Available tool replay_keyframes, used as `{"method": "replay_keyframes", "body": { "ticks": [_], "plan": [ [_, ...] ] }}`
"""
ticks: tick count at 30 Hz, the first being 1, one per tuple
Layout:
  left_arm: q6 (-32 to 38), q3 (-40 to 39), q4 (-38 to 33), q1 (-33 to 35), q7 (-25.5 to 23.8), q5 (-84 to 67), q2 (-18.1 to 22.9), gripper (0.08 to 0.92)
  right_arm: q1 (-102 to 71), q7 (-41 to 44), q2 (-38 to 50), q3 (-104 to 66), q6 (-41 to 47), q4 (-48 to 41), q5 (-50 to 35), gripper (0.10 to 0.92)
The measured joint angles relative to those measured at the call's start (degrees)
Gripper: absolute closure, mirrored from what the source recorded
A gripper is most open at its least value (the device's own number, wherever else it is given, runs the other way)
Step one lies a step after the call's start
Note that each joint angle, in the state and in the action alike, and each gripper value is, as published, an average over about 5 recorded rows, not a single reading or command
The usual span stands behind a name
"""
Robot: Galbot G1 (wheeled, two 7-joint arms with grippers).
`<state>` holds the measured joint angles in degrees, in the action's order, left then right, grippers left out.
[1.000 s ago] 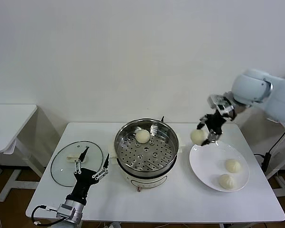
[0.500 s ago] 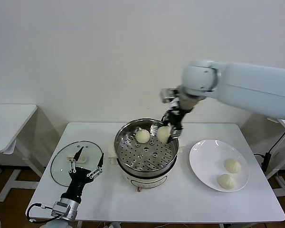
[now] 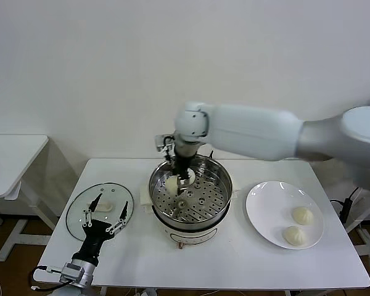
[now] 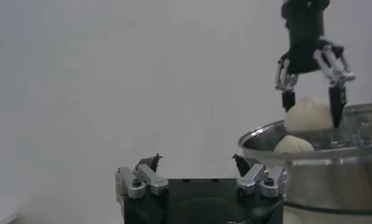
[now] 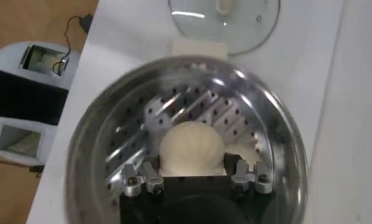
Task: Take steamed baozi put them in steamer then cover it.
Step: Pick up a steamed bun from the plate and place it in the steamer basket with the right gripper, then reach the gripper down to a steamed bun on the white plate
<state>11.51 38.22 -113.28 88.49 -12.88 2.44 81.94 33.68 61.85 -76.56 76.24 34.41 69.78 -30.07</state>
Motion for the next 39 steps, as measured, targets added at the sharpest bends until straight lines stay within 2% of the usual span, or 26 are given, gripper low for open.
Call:
{"method": "replay_keyframes", "body": {
  "ticks": [7,14,19,30,39],
  "plan": [
    [0.33,1.45,0.2,0.37,-0.53,-0.82,0.07,0.177,-4.81,-0.09,-3.92,-1.65,-0.03,-5.18,2.8,0.332],
    [0.38,1.88,0.48,0.31,-0.63,-1.0,0.17,0.177,-6.26,-0.15,-4.4,-3.01,-0.1,-6.05,3.45,0.212],
    [0.27,1.53,0.46,0.29,-0.52,-0.92,0.18,0.177,-4.7,0.61,-1.85,-3.51,-0.4,-3.82,2.75,0.203],
    [-0.03,-0.17,-0.2,0.47,0.16,-0.03,0.34,0.177,5.25,5.32,14.1,-1.88,-3.6,6.46,1.17,0.203],
    [-0.22,-0.62,-1.02,1.15,0.3,0.33,0.28,0.177,8.27,10.76,31.4,-0.35,-9.96,12.55,7.14,0.203]
  ]
}}
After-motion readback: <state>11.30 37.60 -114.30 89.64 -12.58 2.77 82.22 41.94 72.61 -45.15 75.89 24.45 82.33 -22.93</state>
